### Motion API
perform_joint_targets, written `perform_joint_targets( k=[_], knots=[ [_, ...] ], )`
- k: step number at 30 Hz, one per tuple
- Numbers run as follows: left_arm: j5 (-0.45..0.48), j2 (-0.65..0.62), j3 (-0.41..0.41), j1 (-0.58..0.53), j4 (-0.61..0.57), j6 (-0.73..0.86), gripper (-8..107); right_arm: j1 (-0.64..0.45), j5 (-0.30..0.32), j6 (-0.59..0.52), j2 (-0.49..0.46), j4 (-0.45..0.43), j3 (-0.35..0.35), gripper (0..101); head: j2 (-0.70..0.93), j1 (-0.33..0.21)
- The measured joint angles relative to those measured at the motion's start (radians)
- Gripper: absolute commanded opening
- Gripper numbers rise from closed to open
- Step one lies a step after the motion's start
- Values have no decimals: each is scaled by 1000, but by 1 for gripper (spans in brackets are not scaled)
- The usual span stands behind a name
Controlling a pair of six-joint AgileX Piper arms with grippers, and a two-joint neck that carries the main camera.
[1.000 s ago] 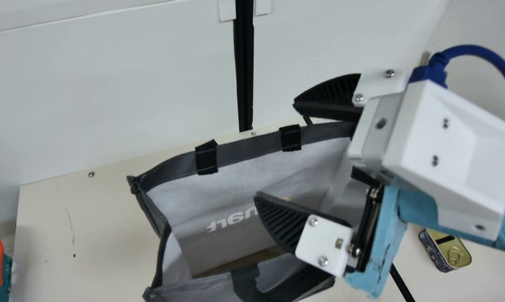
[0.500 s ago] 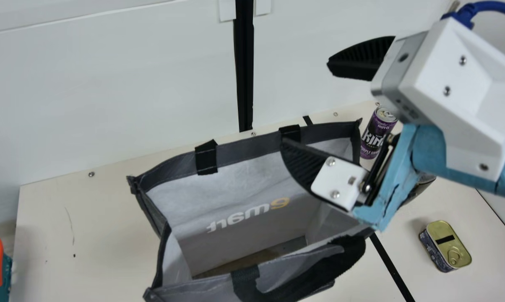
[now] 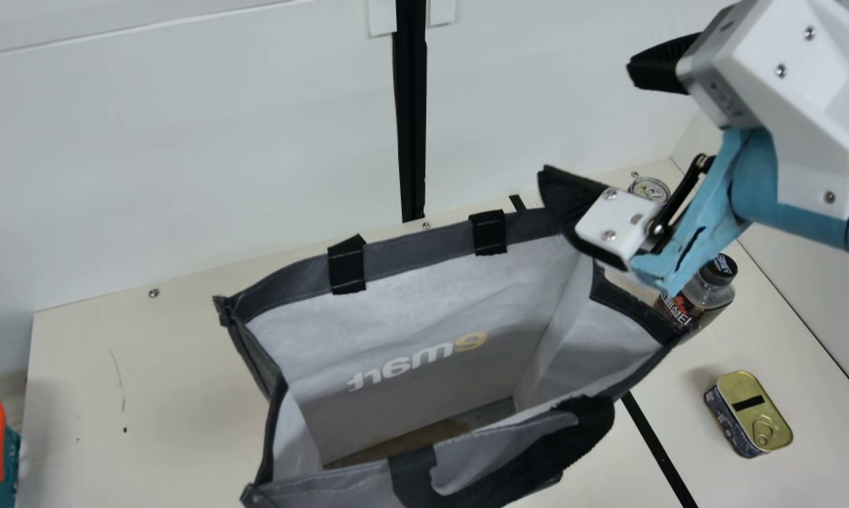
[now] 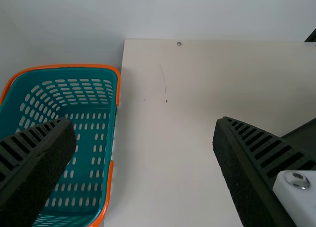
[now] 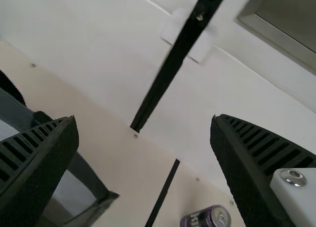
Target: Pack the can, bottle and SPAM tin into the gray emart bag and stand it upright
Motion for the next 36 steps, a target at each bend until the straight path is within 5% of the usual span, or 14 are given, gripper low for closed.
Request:
perform_joint_targets(
  k=[36],
  knots=[
    [0,0,0,0,0,0,90,-248,0,63,50,-197,143,95,2,0]
  ],
)
